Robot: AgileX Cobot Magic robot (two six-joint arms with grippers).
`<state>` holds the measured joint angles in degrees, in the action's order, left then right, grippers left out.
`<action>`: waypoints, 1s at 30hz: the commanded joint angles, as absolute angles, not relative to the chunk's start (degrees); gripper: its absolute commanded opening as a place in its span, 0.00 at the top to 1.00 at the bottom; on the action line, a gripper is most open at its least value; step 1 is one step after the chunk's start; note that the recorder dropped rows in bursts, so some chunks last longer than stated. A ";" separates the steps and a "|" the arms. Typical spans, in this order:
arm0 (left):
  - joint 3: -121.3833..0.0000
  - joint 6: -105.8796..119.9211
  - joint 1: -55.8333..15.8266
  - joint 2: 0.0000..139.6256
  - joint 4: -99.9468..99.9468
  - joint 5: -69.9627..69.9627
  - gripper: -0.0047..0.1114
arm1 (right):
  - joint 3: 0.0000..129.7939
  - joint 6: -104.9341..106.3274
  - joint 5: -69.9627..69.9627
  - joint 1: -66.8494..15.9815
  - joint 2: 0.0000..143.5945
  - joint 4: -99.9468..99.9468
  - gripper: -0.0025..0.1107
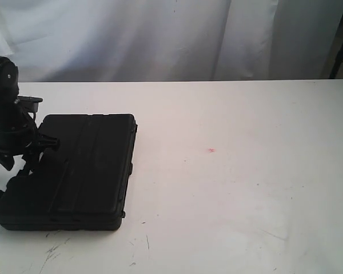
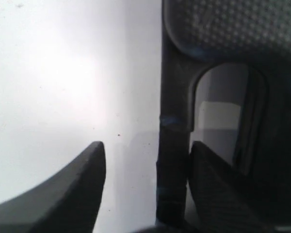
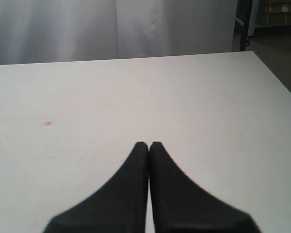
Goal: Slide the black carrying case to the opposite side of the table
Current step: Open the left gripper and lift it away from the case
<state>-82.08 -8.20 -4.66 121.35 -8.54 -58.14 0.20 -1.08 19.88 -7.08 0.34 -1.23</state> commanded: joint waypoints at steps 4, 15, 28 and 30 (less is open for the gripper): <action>-82.26 -9.10 -4.60 115.85 -8.20 -57.35 0.50 | 0.00 -0.73 19.77 -6.64 0.00 -1.45 0.98; -81.46 -8.46 -4.60 97.85 3.53 -55.54 0.96 | 0.00 -0.73 19.77 -6.64 0.00 -1.45 0.98; -59.96 -7.52 -9.56 76.88 6.08 -40.50 0.96 | 0.00 -0.73 19.77 -6.64 0.00 -1.45 0.98; -57.49 -7.52 -9.56 74.68 6.71 -39.25 0.96 | 0.00 -0.73 19.77 -6.64 0.00 -1.45 0.98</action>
<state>-60.94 -7.58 -9.24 77.68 5.43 -42.05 0.20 -1.08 19.88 -7.08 0.34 -1.23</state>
